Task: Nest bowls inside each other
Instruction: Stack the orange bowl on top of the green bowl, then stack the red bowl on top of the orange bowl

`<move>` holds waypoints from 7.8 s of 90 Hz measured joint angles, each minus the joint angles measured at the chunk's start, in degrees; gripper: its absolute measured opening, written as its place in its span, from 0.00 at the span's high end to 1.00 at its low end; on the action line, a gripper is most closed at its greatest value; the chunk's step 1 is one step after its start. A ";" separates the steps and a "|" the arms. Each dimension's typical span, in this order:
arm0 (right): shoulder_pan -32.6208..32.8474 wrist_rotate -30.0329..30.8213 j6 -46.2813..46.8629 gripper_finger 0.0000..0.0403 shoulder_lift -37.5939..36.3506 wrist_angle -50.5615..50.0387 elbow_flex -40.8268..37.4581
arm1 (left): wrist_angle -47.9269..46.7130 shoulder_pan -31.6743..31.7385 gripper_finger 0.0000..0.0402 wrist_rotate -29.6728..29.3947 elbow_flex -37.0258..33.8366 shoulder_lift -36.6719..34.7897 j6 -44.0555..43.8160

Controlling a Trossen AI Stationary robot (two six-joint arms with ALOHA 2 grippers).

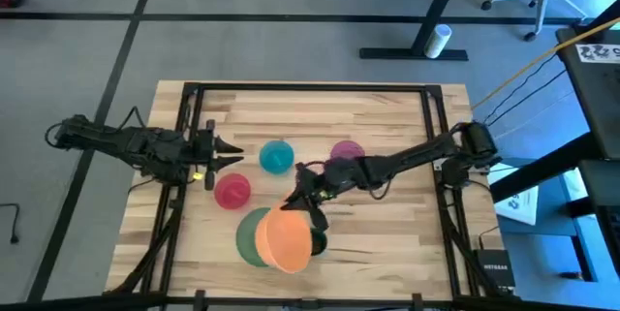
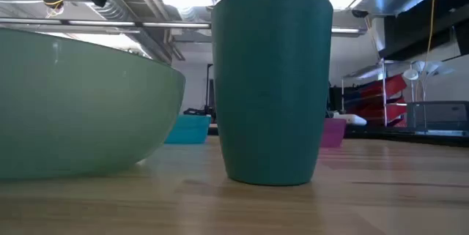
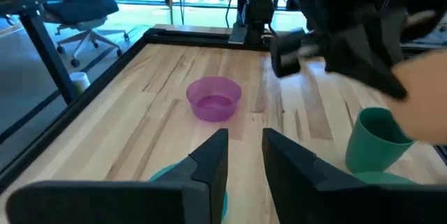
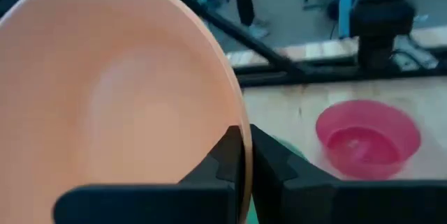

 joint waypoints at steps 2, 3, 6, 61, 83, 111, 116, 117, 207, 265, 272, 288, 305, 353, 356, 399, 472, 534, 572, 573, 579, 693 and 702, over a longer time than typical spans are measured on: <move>-0.03 -0.44 -0.01 1.00 0.89 -0.08 0.52 | -0.09 0.00 0.82 0.00 0.00 0.00 -0.05; -0.08 -0.67 -0.03 1.00 1.39 -0.12 0.84 | -0.14 -0.01 0.82 0.00 0.00 0.01 -0.06; -0.20 -1.24 0.01 1.00 2.58 -0.17 2.00 | -0.12 -0.01 0.82 0.00 0.00 0.01 -0.06; -1.44 -4.76 0.95 1.00 13.16 -0.11 9.14 | -0.21 -0.01 0.82 0.00 0.00 0.01 -0.08; -1.95 -3.44 0.69 1.00 13.12 -0.04 9.15 | 0.23 0.01 0.82 0.00 0.00 0.22 0.11; -2.73 -3.27 1.98 1.00 16.00 -0.14 9.43 | 2.45 0.11 0.82 -0.01 0.00 2.00 0.84; -2.87 -2.57 1.90 1.00 15.90 -0.56 9.48 | 2.80 0.11 0.82 0.00 0.00 2.24 1.39; -3.02 -2.38 1.84 1.00 15.87 -0.84 9.50 | 2.81 0.10 0.82 0.00 0.00 2.31 1.49; -6.95 3.52 0.53 1.00 15.76 -17.98 9.58 | 2.66 0.12 0.82 0.00 0.00 3.57 1.62; -12.56 6.76 -5.58 1.00 6.87 -44.50 9.45 | 1.50 0.11 0.82 0.00 0.00 3.60 -0.77; -13.37 6.17 -5.56 1.00 6.33 -48.77 9.47 | 1.48 0.12 0.82 0.01 0.00 3.60 -1.05; -14.25 1.66 -5.70 1.00 6.23 -52.99 9.56 | 1.48 0.10 0.82 0.00 0.00 3.60 -1.15; -14.64 -0.76 -6.23 0.98 5.75 -53.29 9.62 | 1.46 0.12 0.82 0.02 0.00 3.60 -1.23; -15.02 -2.43 -10.38 0.67 5.71 -60.99 18.09 | -0.89 0.10 0.82 0.07 0.00 3.59 -3.13; -15.02 -2.58 -10.37 0.67 5.71 -61.80 18.09 | -0.88 0.10 0.82 0.07 0.00 3.60 -3.29; -12.07 7.64 -12.66 0.66 -1.38 -58.19 15.31 | -3.90 0.01 0.82 4.07 -5.19 4.70 -12.15; -11.93 17.98 -2.61 0.66 -28.42 -14.75 -20.97 | -5.16 -16.12 0.82 13.36 -6.08 19.80 -32.96; -11.93 18.45 -1.13 0.66 -28.87 -14.96 -21.74 | -10.33 -19.53 0.93 9.82 -6.05 35.71 -37.35; -11.93 22.38 -0.77 0.66 -28.82 -19.15 -22.70 | -12.96 -19.51 1.00 7.55 -2.22 36.75 -35.60; -11.93 22.38 -0.64 0.66 -28.82 -19.13 -22.90 | -13.28 -19.51 1.00 7.51 -1.94 36.75 -35.48; -11.93 22.41 0.25 0.66 -28.80 -19.16 -24.01 | -15.57 -19.51 1.00 6.94 -0.07 36.75 -34.64; -14.75 28.49 3.19 0.66 -34.94 -21.56 -34.57 | -10.75 -3.28 1.00 16.78 38.41 67.54 11.06; -14.75 28.29 3.35 0.66 -34.94 -22.92 -34.57 | -10.69 -2.35 1.00 18.97 39.08 69.85 11.44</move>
